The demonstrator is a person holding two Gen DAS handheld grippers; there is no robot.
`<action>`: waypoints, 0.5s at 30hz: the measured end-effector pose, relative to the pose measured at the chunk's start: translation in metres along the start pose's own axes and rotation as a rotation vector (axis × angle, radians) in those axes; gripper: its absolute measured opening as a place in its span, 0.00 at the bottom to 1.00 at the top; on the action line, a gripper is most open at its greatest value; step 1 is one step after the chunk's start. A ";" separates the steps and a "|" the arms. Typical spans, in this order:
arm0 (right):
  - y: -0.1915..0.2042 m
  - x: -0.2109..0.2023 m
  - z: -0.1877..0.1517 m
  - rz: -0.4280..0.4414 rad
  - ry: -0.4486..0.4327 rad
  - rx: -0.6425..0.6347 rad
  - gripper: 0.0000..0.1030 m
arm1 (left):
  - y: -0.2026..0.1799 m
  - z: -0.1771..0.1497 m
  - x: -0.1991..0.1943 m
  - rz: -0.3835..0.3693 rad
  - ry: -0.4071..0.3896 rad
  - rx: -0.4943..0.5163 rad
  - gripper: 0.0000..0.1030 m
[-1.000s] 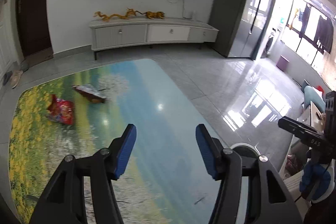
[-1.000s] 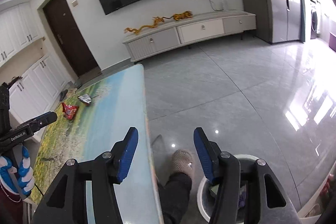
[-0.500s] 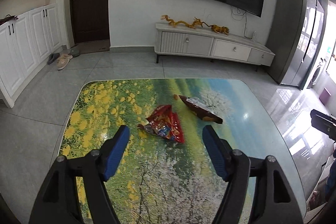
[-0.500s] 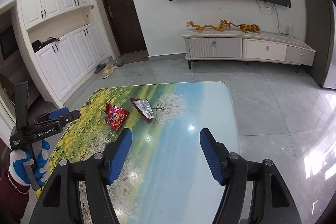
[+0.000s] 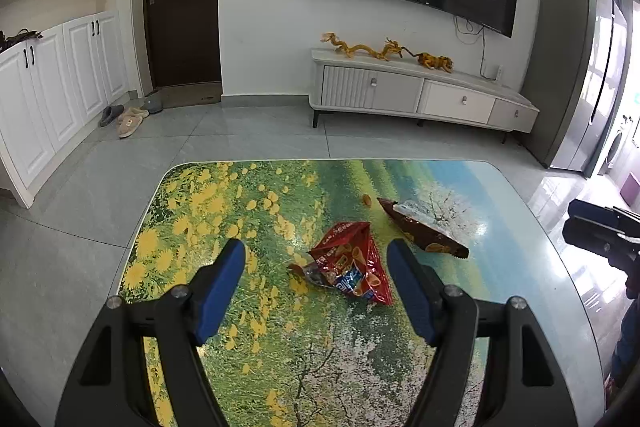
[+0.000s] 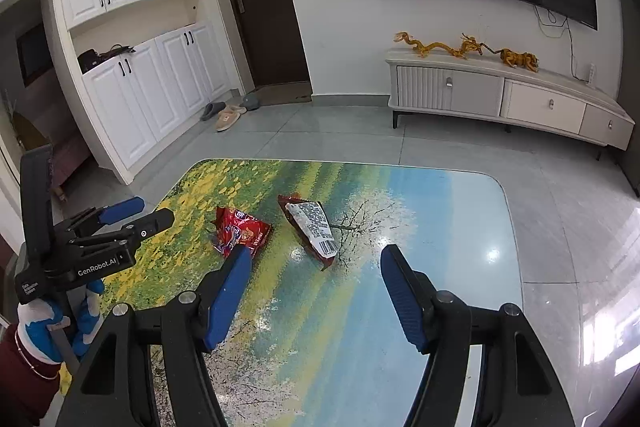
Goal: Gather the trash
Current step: 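Move both open tools back over the table toward the last two wrappers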
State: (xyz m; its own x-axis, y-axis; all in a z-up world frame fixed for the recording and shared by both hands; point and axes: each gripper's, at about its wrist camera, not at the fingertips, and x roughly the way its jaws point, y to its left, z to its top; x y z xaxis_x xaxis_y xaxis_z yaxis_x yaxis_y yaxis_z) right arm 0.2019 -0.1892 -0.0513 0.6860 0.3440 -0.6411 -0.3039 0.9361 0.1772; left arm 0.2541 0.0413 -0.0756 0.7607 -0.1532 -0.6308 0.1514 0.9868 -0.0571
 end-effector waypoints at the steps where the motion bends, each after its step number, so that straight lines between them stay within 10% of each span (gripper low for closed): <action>1: 0.001 0.001 -0.001 0.002 0.001 -0.001 0.63 | -0.001 -0.001 0.001 0.003 -0.002 0.004 0.70; 15: 0.002 0.043 0.004 0.023 0.031 -0.012 0.63 | -0.018 -0.002 0.010 0.000 -0.034 0.074 0.77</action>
State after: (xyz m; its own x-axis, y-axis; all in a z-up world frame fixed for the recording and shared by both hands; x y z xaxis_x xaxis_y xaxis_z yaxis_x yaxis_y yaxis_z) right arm 0.2333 -0.1726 -0.0753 0.6583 0.3627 -0.6596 -0.3274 0.9270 0.1831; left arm 0.2578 0.0217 -0.0826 0.7814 -0.1558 -0.6043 0.1966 0.9805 0.0014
